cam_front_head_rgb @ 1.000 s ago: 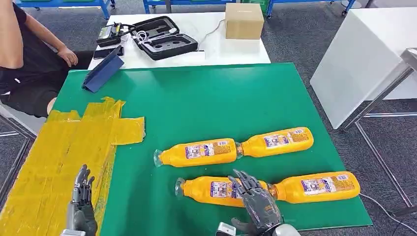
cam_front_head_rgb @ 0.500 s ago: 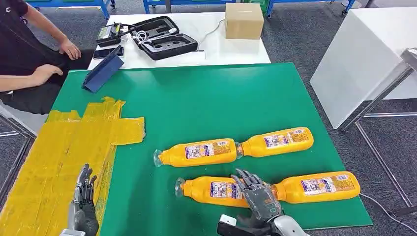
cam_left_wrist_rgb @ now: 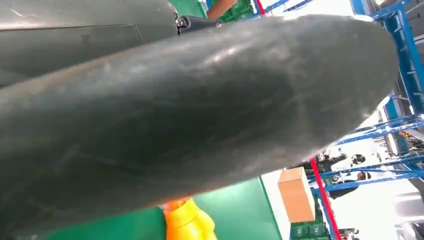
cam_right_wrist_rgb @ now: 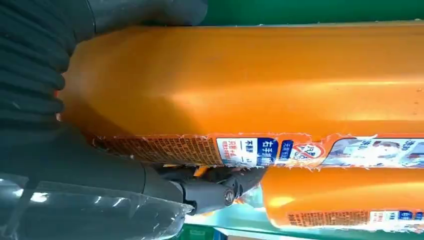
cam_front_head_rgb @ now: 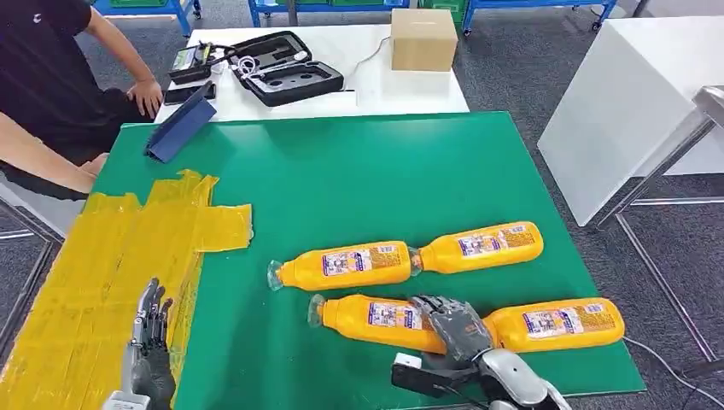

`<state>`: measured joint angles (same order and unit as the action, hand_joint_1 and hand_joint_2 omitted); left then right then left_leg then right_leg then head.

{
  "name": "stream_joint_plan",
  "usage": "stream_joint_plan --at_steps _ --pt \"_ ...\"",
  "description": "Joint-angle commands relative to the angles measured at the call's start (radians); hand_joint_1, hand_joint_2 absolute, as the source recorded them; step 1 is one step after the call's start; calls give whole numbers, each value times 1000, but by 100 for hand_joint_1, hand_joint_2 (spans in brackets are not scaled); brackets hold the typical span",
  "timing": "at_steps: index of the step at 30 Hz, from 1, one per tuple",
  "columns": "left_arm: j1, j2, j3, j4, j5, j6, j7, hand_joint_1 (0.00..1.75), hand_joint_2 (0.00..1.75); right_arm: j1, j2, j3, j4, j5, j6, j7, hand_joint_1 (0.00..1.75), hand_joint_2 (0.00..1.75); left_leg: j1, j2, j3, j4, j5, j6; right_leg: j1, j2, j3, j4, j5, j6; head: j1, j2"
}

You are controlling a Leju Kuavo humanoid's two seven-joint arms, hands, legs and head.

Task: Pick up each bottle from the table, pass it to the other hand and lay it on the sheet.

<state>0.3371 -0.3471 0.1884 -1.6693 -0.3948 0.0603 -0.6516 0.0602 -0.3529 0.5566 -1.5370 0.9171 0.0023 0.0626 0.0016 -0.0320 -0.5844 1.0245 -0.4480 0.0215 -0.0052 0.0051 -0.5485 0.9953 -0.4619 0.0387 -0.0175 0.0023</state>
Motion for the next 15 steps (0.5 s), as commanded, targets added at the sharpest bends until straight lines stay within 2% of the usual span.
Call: stream_joint_plan --at_steps 1,10,15 --pt "-26 -2 3 61 3 -6 -28 0 0 10 -33 16 83 -12 24 0 175 175 0 0 2 -2 1 0 0 -2 3 -3 0 0 0 0" --pt "-26 -2 3 61 3 -6 -28 0 0 10 -33 16 83 -12 24 0 175 175 1 1 3 -3 1 0 1 -3 6 -6 1 0 0 0" --pt "-31 -1 -1 70 4 -10 -33 0 0 24 -67 27 61 -70 30 -16 175 175 0 0 3 -3 1 0 1 -3 5 -5 1 0 0 0"
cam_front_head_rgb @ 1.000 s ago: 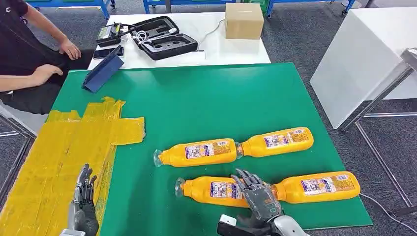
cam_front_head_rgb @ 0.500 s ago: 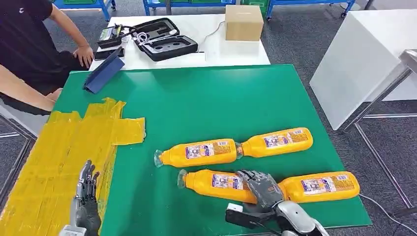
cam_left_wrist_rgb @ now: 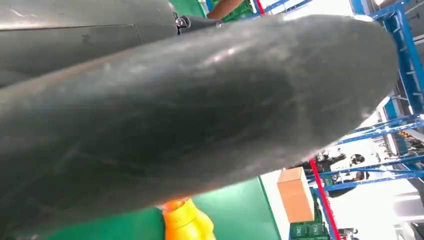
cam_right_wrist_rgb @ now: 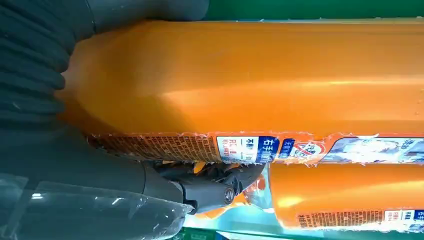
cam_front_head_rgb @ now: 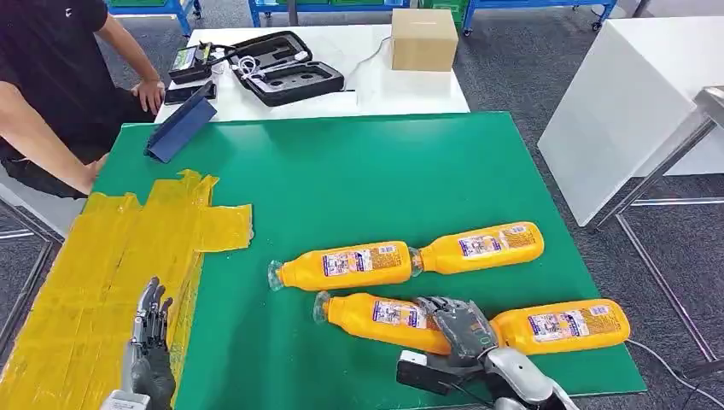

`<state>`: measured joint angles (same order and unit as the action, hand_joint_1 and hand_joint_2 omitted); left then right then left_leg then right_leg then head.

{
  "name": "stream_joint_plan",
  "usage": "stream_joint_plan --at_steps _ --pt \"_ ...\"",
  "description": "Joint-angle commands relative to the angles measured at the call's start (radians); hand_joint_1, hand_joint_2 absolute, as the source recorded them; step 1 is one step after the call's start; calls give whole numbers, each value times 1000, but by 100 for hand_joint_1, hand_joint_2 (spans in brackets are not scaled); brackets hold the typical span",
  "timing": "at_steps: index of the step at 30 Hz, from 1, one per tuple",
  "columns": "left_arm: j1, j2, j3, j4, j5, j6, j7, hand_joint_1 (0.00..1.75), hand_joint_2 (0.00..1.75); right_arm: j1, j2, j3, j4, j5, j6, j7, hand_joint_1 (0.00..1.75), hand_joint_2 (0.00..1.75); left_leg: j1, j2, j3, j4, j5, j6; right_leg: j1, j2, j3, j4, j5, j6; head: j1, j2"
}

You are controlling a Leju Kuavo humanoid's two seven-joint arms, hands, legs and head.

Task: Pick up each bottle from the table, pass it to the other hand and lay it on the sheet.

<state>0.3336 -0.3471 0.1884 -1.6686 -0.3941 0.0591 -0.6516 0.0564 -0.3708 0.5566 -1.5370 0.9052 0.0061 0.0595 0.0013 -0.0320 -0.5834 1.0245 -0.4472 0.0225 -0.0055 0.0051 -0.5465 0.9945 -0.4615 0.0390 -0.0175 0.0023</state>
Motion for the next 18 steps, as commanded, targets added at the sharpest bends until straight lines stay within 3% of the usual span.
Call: stream_joint_plan --at_steps 1,6,10,11,12,13,16,18 --pt "-29 2 -4 72 4 -7 -35 0 0 37 -54 29 48 -78 18 -28 175 175 0 0 2 -2 0 -1 0 -3 3 -3 0 0 0 0" --pt "-31 -2 6 79 48 -4 -43 0 0 83 -27 33 -44 -176 -76 -156 175 175 0 -1 3 -1 0 0 0 -3 4 -2 -1 0 0 0" --pt "-15 -2 7 33 270 -77 13 0 0 63 162 -10 -127 -179 -187 -238 175 175 1 3 1 -1 -1 -1 1 2 2 -2 0 -1 0 0" --pt "-10 -2 7 19 352 -127 28 0 175 42 213 -28 -146 -175 -190 -245 175 175 2 7 -1 -3 -1 -2 2 4 6 -3 1 -2 0 0" --pt "-5 -2 2 2 512 -234 114 0 175 -20 289 -32 -148 -205 -231 -314 175 175 1 8 -4 -1 -1 -2 2 6 5 -1 2 -2 0 0" --pt "1 -2 -10 -20 541 -239 151 0 175 -85 334 -18 -139 -202 -196 -279 175 175 1 8 -3 -1 -1 -2 2 6 6 -1 1 -2 0 0" --pt "11 -2 -39 -51 576 -274 221 0 175 -159 376 8 -101 -221 -173 -262 175 175 3 15 -4 0 0 -3 4 12 4 0 3 -2 0 0" --pt "18 -2 -53 -61 584 -307 246 0 175 -190 394 16 -68 -257 -166 -265 175 175 4 10 -4 0 1 -2 5 6 4 0 4 -3 0 0"
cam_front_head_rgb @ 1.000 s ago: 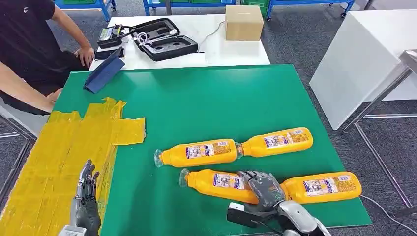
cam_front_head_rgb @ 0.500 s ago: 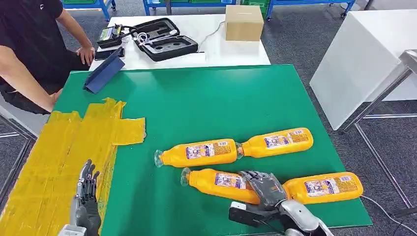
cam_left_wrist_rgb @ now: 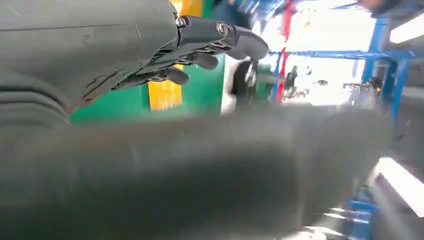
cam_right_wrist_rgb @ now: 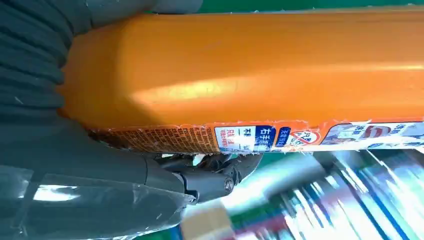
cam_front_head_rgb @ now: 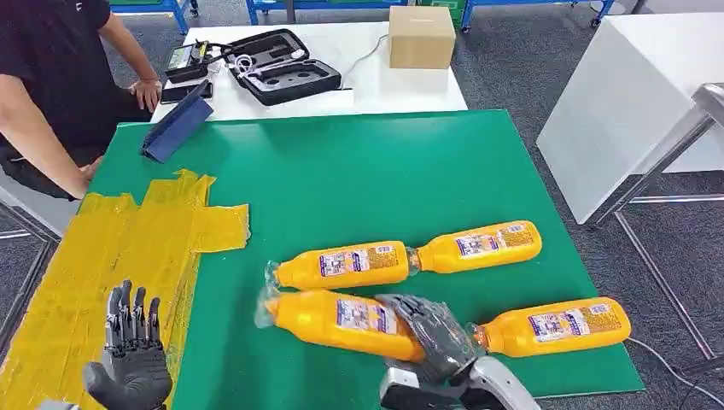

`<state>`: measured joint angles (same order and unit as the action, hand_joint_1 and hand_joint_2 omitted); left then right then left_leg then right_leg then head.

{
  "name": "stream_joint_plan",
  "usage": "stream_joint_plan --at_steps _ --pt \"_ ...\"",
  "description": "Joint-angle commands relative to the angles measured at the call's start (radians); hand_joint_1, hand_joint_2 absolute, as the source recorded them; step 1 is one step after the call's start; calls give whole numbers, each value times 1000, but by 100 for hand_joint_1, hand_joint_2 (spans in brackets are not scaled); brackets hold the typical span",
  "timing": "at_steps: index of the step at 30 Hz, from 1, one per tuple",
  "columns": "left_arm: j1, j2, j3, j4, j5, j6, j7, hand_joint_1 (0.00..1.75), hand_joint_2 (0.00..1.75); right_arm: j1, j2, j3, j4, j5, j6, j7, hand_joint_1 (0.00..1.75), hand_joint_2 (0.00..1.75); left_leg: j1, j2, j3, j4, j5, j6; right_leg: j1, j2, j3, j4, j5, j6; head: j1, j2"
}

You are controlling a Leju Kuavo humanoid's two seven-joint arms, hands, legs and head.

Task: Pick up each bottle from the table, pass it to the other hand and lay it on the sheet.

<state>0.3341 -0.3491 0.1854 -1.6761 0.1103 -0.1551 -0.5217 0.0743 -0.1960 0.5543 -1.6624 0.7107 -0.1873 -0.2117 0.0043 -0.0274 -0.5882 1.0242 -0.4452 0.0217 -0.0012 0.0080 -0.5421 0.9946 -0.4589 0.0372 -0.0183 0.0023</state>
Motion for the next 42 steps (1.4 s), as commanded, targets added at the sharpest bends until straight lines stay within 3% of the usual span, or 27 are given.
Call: stream_joint_plan --at_steps 1,6,11,17,24,32,34,42 --pt "20 0 -65 -62 69 -95 121 0 175 -228 231 23 79 -67 26 6 175 175 1 6 1 0 0 -2 1 4 -1 0 1 -2 0 0" --pt "22 12 -117 -60 74 -129 140 0 175 -287 264 42 137 -99 26 4 175 175 1 5 -1 -1 2 -4 0 4 -2 -1 2 -2 1 0" --pt "21 79 -223 -34 99 -202 148 0 175 -375 314 69 243 -118 34 19 175 175 0 6 1 -3 2 -4 -1 4 0 -2 1 -2 1 0" --pt "-4 126 -339 -31 66 -123 125 0 175 -407 375 161 391 -89 53 46 175 175 0 4 1 -4 3 -5 -1 2 1 -3 2 -3 1 0" --pt "-4 131 -341 -32 68 -119 125 0 175 -402 379 170 399 -82 41 48 175 175 0 2 0 -3 3 -4 -1 1 0 -3 1 -2 1 0" --pt "26 99 -277 -65 81 -95 99 0 175 -327 398 456 449 20 93 33 175 175 1 4 0 -4 2 -4 0 2 1 -4 1 -2 1 0" --pt "23 84 -246 -69 88 -101 95 0 175 -366 368 513 479 20 113 -4 175 175 1 4 0 -3 2 -5 0 1 1 -4 1 -2 1 0" --pt "19 41 -173 -66 120 -120 94 0 175 -344 349 525 486 41 144 -62 175 175 1 0 -2 -3 3 -4 -1 -2 -2 -3 1 -2 1 0"
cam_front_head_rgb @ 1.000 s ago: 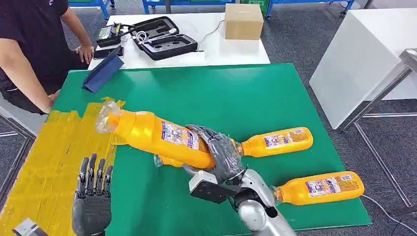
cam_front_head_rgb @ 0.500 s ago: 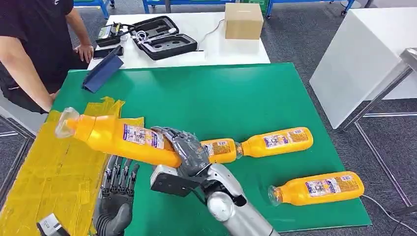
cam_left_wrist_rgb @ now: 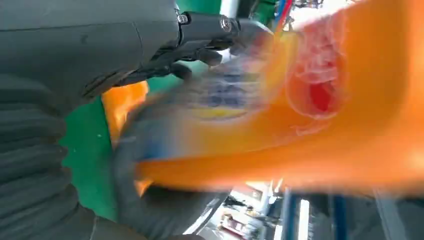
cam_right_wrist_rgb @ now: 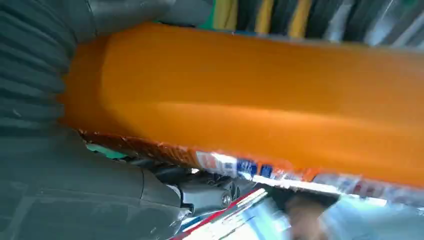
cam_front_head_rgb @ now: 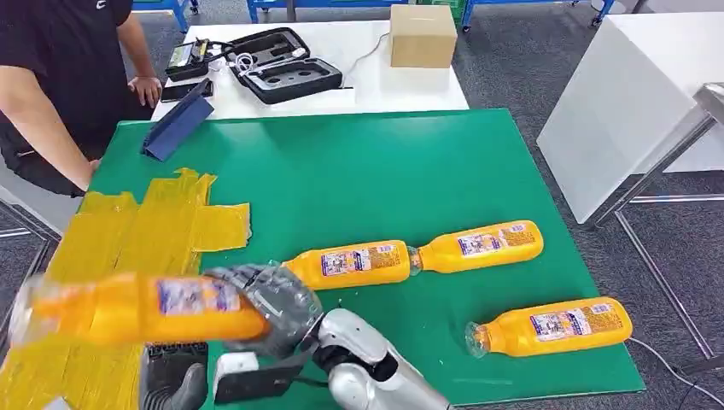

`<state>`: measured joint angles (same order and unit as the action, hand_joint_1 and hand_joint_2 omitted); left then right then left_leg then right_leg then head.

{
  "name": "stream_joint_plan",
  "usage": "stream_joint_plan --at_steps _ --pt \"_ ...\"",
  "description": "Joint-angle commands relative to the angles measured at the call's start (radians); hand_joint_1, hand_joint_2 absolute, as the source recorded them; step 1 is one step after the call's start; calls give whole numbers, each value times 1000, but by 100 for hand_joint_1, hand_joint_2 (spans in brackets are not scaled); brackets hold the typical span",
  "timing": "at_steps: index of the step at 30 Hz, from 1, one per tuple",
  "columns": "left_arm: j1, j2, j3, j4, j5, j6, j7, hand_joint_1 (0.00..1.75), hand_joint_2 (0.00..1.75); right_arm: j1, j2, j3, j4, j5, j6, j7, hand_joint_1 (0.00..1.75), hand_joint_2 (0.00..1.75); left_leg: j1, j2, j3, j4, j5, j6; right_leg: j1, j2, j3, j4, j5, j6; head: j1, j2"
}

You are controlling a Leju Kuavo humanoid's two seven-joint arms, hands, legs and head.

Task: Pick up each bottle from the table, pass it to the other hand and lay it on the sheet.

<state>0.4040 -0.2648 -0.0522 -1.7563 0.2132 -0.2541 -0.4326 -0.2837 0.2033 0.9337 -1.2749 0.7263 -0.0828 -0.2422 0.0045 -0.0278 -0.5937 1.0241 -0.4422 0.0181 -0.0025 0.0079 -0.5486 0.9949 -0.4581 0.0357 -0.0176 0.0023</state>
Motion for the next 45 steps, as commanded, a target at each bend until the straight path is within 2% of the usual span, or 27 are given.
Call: stream_joint_plan --at_steps 1,4,5,9,10,18,19,20,24,25,37,38,39,40,41,43,45 --pt "-55 -53 84 18 31 -29 6 0 175 24 -53 146 100 32 42 -37 175 175 0 -1 1 -2 0 0 0 -2 2 -2 0 0 0 0" --pt "-67 -77 125 28 77 -59 13 0 175 36 -58 145 106 43 44 -44 175 175 1 0 4 -3 0 0 1 -3 4 -5 0 0 -1 0" --pt "-71 -84 135 30 85 -63 18 0 175 37 -58 143 107 44 45 -45 175 175 0 -1 2 -2 0 0 0 -3 -5 -3 0 0 0 0" --pt "-79 -84 150 33 156 -56 14 0 175 42 -60 136 108 46 47 -44 175 175 1 -2 4 -4 0 -1 0 -5 -4 -6 0 0 0 0" --pt "-79 -84 151 30 169 -47 11 49 175 43 -59 133 107 47 45 -43 175 175 1 -2 4 -4 0 -1 1 -5 -3 -6 -1 -1 0 0" --pt "-79 -84 151 30 169 -47 11 49 175 43 -59 133 107 47 45 -43 175 175 1 -2 5 -5 0 -1 1 -5 0 -6 -1 0 0 0" --pt "-78 -84 149 26 171 -44 9 168 175 43 -59 132 106 48 45 -43 175 175 1 -2 4 -4 0 -1 1 -5 -1 -6 -1 0 0 0" --pt "-77 -84 148 24 174 -44 7 175 175 44 -60 131 106 49 44 -41 175 175 1 -1 5 -5 0 -1 1 -5 0 -7 0 0 0 0" --pt "-77 -84 147 11 189 -34 -15 175 175 51 -64 112 94 51 34 -25 175 175 1 -2 6 -6 0 -1 1 -6 1 -9 0 0 0 0" --pt "-77 -84 147 6 190 -30 -23 175 175 54 -65 105 88 52 29 -20 175 175 0 -2 2 -2 0 0 0 -4 -6 -4 -1 0 0 0" --pt "-78 -84 159 -17 114 -2 -44 175 175 74 -86 23 35 50 -26 40 175 175 0 -2 1 -2 0 0 0 -5 -6 -3 -1 0 0 0" --pt "-77 -84 171 -26 48 40 -73 175 175 118 -76 5 -4 59 -68 65 126 175 1 -1 3 -3 0 0 1 -5 -4 -5 -1 0 0 0" --pt "-81 -84 182 -32 -6 79 -90 175 175 136 -83 2 -44 79 -106 86 0 175 1 -2 1 -2 0 0 1 -4 -5 -4 -1 0 0 0" --pt "-89 -84 196 -31 -54 106 -98 175 175 140 -95 -13 -70 82 -125 110 0 175 1 -2 2 -2 -1 0 1 -5 -4 -4 -1 0 0 0" --pt "-101 -84 216 -25 -113 139 -114 175 175 137 -113 -35 -98 72 -131 124 0 0 1 -3 3 -3 -1 -1 1 -7 -2 -5 -2 0 0 0" --pt "-146 -78 274 3 -285 255 -155 175 175 119 -151 -108 -145 45 -135 120 0 0 0 -3 1 -2 0 0 0 -5 -6 -3 -1 0 0 0" --pt "-201 -29 312 77 -417 340 -143 175 175 76 -180 -185 -163 -3 -115 110 0 0 0 -3 1 -2 1 0 0 -5 -6 -4 0 0 0 0"
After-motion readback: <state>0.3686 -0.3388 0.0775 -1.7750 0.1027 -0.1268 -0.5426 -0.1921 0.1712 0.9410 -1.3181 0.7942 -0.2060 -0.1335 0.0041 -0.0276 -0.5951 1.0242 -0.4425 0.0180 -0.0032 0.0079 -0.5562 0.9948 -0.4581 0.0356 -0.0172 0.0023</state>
